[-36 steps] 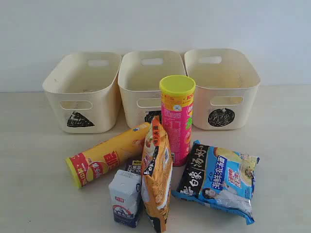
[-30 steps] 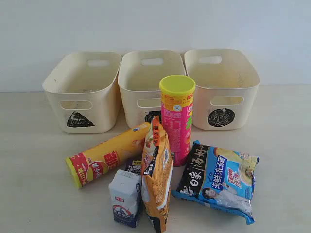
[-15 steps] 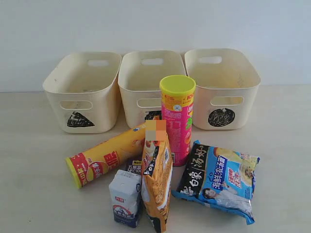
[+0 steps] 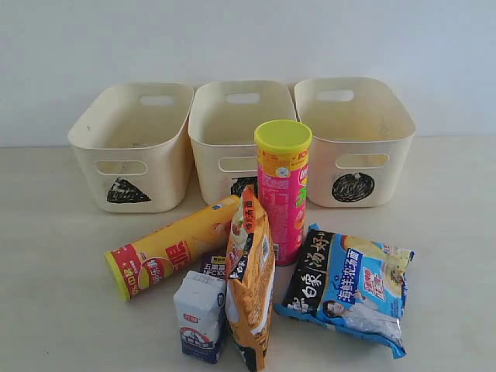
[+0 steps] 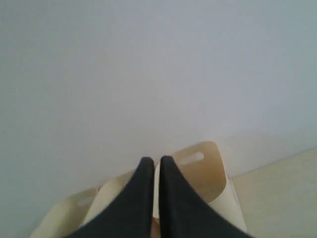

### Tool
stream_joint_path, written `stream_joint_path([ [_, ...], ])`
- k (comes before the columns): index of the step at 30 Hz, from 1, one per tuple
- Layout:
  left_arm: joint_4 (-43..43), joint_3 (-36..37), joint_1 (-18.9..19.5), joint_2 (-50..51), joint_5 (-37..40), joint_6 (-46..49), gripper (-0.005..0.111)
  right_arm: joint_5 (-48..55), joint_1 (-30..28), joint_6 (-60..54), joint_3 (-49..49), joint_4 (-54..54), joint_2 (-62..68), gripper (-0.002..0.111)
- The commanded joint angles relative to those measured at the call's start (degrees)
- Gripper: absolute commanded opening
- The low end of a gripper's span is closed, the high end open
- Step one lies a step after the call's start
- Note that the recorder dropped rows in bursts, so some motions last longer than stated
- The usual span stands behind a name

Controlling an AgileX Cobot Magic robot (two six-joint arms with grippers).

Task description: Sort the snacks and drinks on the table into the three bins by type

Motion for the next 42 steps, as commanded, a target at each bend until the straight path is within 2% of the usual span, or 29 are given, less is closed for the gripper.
stream_joint_path([
  [1, -0.2, -0.19, -0.47, -0.19, -0.56, -0.35, 0.004, 9.17, -0.11, -6.85, -7.41, -0.44, 9.09, 0.0],
  [11, -0.2, -0.19, -0.47, -0.19, -0.56, -0.35, 0.004, 24.94, -0.11, -10.16, -10.65, 1.93, 31.47, 0.0],
  [15, -0.2, -0.19, -0.47, -0.19, -0.56, -0.35, 0.004, 33.93, -0.11, -24.0, -10.65, 14.04, 41.51, 0.0],
  [20, -0.2, -0.19, -0.47, -0.19, -0.56, -0.35, 0.004, 39.74, -0.65, -41.26, -10.65, 33.37, 52.63, 0.0],
  [23, -0.2, -0.19, -0.47, -0.19, -0.56, -0.35, 0.004, 49.08, -4.35, -54.44, -10.55, 48.48, 59.37, 0.0],
  [25, -0.2, -0.19, -0.47, -0.19, -0.56, -0.35, 0.004, 54.33, -7.78, -59.12, -10.55, 54.01, 63.16, 0.0],
  [32, -0.2, -0.19, -0.47, -0.19, -0.56, -0.35, 0.004, 55.62, -16.21, -59.41, -10.55, 53.62, 69.27, 0.001],
  [35, -0.2, -0.19, -0.47, -0.19, -0.56, -0.35, 0.004, 52.13, -16.86, -57.22, -10.55, 50.88, 69.98, 0.014],
  [39, -0.2, -0.19, -0.47, -0.19, -0.56, -0.35, 0.004, 49.79, -16.86, -56.02, -10.55, 48.43, 72.66, 0.05],
  [42, -0.2, -0.19, -0.47, -0.19, -0.56, -0.35, 0.004, 48.25, -16.86, -56.65, -10.55, 48.43, 75.03, 0.067],
])
